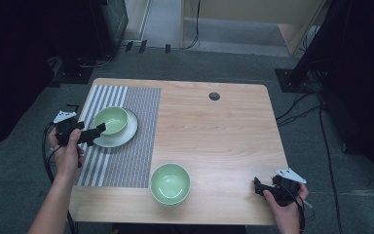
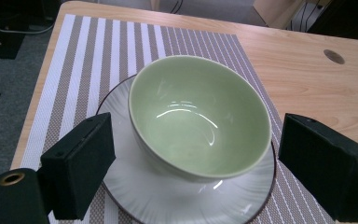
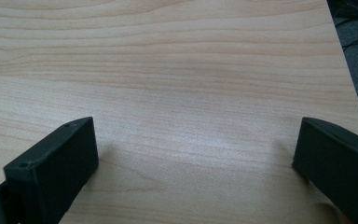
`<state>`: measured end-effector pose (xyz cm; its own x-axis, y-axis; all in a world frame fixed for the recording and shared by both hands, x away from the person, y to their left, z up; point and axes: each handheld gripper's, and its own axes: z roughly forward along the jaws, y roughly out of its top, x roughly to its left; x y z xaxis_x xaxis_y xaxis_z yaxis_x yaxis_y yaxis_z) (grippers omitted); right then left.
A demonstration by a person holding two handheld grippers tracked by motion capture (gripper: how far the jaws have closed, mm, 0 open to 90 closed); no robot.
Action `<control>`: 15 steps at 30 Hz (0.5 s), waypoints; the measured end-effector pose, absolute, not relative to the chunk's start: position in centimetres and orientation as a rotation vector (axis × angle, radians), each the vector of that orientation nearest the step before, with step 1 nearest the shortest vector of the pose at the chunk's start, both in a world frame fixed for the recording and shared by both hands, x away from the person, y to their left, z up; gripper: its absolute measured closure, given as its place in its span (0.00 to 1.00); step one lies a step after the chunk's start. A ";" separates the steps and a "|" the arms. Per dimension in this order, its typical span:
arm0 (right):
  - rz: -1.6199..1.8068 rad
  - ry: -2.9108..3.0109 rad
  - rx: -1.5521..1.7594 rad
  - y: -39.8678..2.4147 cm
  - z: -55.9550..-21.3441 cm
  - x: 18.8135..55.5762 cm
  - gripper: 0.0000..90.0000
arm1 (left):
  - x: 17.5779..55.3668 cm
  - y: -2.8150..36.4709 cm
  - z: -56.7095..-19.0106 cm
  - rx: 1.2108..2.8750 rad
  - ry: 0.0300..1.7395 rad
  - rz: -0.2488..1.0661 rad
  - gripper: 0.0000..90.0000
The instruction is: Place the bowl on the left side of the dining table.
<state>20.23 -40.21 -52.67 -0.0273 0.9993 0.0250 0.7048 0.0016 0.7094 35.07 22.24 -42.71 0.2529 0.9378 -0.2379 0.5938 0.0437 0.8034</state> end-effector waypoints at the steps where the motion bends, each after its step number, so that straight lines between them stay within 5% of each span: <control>1: 0.768 1.784 1.754 -40.2 -52.7 20.2 0.00 | 34.7 22.3 -42.8 1.649 1.434 0.488 0.11; 15: 0.769 1.782 1.755 -40.2 -52.7 20.3 0.00 | 31.6 23.2 -43.7 1.647 1.433 0.538 0.15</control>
<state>20.25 -40.20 -52.66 -0.0264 0.9993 0.0260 0.7047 0.0001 0.7095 31.62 23.21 -43.71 0.2464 0.9459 -0.2112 0.5730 0.0335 0.8188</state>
